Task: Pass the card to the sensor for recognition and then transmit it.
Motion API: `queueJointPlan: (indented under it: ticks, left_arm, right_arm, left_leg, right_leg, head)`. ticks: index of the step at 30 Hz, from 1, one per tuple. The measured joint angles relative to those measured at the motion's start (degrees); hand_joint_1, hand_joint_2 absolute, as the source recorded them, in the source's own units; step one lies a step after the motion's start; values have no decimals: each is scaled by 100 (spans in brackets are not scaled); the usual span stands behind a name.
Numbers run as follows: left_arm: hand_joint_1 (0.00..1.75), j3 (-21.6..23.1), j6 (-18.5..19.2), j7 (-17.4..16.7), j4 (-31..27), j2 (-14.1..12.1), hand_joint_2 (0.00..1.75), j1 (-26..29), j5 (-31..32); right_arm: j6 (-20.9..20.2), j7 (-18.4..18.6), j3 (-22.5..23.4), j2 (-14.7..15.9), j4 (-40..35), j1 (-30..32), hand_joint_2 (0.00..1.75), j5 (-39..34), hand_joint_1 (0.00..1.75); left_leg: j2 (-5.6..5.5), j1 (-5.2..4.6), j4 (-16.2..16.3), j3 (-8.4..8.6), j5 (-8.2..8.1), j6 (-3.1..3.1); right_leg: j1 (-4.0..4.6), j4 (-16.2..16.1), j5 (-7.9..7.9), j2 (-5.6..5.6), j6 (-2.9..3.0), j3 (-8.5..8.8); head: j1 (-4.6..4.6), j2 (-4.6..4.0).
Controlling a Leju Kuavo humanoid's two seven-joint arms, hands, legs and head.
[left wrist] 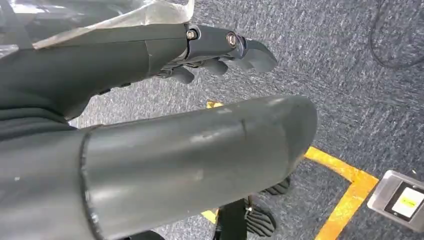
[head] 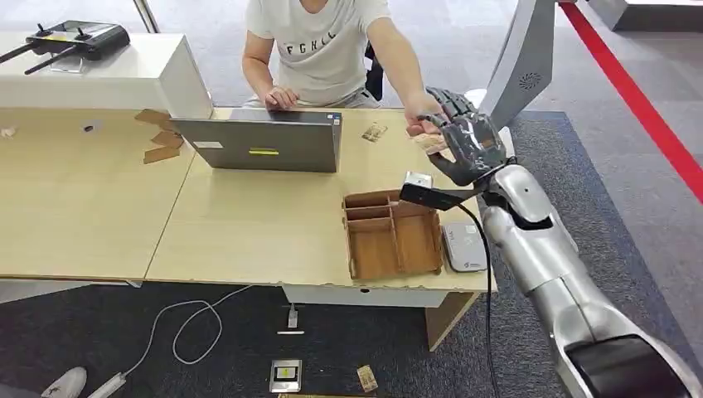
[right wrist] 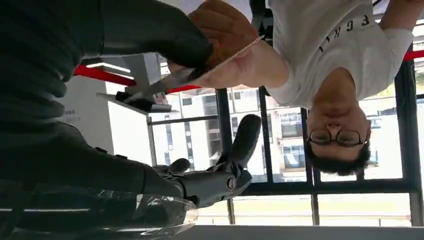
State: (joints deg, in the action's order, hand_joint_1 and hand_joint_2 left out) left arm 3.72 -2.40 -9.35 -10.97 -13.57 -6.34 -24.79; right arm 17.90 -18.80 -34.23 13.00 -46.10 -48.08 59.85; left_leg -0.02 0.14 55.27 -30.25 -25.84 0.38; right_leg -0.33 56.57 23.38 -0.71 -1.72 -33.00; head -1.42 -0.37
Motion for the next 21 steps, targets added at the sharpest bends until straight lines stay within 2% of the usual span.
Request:
queueJointPlan:
  ticks: [21]
  left_arm:
    - [0,4,2,-44,4,0,0,6,-2]
  right_arm:
    - [-267,138,-61,221,-291,177,175,100,175]
  left_leg:
    - [0,0,0,1,0,0]
  right_leg:
    - [0,0,0,1,0,0]
  head:
    - [2,0]
